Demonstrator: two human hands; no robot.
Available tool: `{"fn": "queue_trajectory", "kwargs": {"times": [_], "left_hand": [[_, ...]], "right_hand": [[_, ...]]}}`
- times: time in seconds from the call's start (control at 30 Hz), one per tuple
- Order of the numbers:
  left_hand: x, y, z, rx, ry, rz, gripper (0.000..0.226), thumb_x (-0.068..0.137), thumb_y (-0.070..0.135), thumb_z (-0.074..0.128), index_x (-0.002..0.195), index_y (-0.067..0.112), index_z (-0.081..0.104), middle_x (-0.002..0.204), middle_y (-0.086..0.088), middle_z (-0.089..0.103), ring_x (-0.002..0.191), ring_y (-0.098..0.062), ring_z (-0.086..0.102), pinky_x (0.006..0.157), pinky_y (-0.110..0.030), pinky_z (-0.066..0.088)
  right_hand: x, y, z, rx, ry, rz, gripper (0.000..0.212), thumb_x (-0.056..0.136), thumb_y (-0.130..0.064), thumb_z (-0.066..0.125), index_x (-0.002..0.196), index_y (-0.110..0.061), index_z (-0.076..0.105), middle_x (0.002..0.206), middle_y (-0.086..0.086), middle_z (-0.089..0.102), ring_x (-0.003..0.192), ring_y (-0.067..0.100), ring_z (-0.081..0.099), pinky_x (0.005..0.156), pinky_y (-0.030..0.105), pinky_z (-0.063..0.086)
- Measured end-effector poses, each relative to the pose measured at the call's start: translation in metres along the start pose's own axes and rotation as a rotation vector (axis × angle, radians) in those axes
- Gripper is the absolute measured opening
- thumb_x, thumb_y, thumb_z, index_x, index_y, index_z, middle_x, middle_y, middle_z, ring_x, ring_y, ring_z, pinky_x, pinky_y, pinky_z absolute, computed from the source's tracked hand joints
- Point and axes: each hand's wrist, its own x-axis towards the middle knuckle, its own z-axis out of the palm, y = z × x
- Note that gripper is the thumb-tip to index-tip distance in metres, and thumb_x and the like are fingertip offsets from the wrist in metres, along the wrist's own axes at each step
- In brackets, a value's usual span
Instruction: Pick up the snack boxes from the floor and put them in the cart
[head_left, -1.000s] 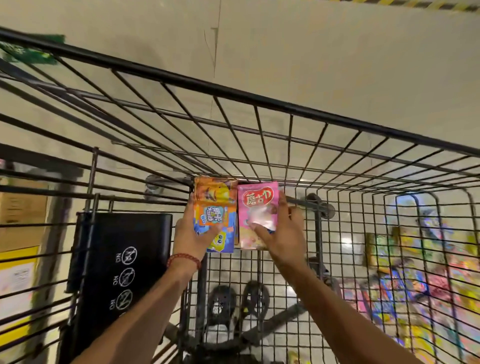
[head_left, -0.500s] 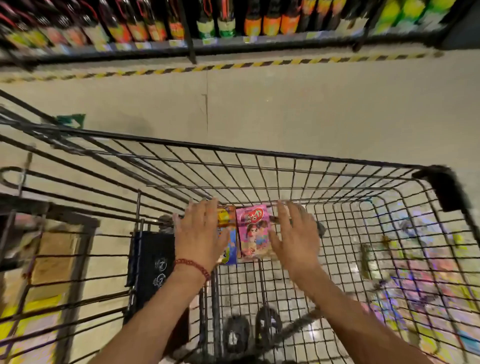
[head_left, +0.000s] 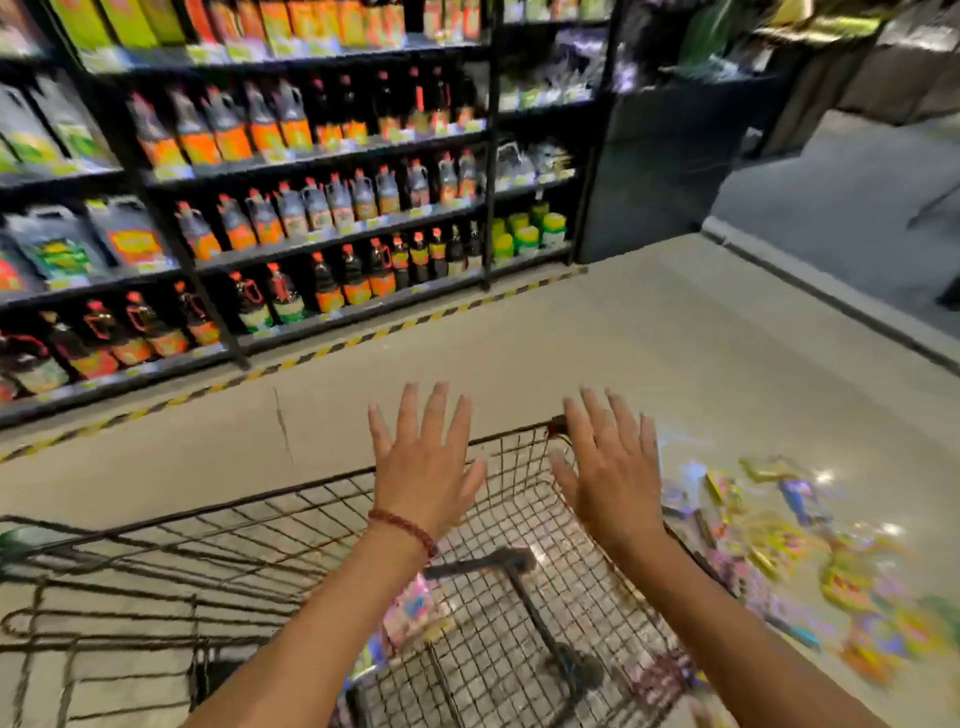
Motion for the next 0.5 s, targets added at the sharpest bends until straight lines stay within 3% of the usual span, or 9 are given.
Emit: {"fn": "queue_trajectory", "kwargs": {"times": [0.2,0.27,0.37,0.5], "left_hand": [[0.013,0.111,-0.046,-0.074,0.053,0.19,0.069,0.093,0.058,0.033,0.15,0.026,0.013,0.158,-0.005,0.011,0.145,-0.029,0.004,0.11,-0.063,0.001],[0.012,0.153,-0.055,-0.095,0.077,0.258,0.069,0.088,0.057,0.043,0.147,0.024,0.027,0.154,-0.007,0.026,0.143,-0.031,0.018,0.107,-0.067,0.012],[0.002,0.221,-0.06,-0.102,0.099,0.367,0.064,0.077,0.057,0.052,0.127,0.019,0.057,0.131,-0.012,0.056,0.123,-0.036,0.05,0.092,-0.072,0.035],[-0.027,0.313,-0.065,-0.148,0.072,0.471,0.064,0.077,0.054,0.035,0.122,0.017,0.061,0.126,-0.013,0.059,0.119,-0.036,0.053,0.089,-0.072,0.034]], "right_hand": [[-0.033,0.108,-0.07,-0.061,0.079,0.172,0.056,0.084,-0.04,0.044,0.131,-0.011,0.054,0.135,0.014,0.054,0.121,0.036,0.051,0.095,0.053,0.04],[-0.058,0.148,-0.09,-0.093,0.101,0.235,0.057,0.083,-0.04,0.044,0.13,-0.011,0.052,0.134,0.014,0.054,0.119,0.036,0.051,0.092,0.052,0.042],[-0.109,0.21,-0.108,-0.142,0.153,0.284,0.057,0.084,-0.04,0.046,0.134,-0.012,0.046,0.133,0.015,0.054,0.118,0.036,0.05,0.093,0.052,0.042],[-0.187,0.285,-0.125,-0.2,0.177,0.377,0.056,0.087,-0.041,0.042,0.136,-0.015,0.042,0.132,0.016,0.055,0.117,0.037,0.053,0.097,0.054,0.041]]}}
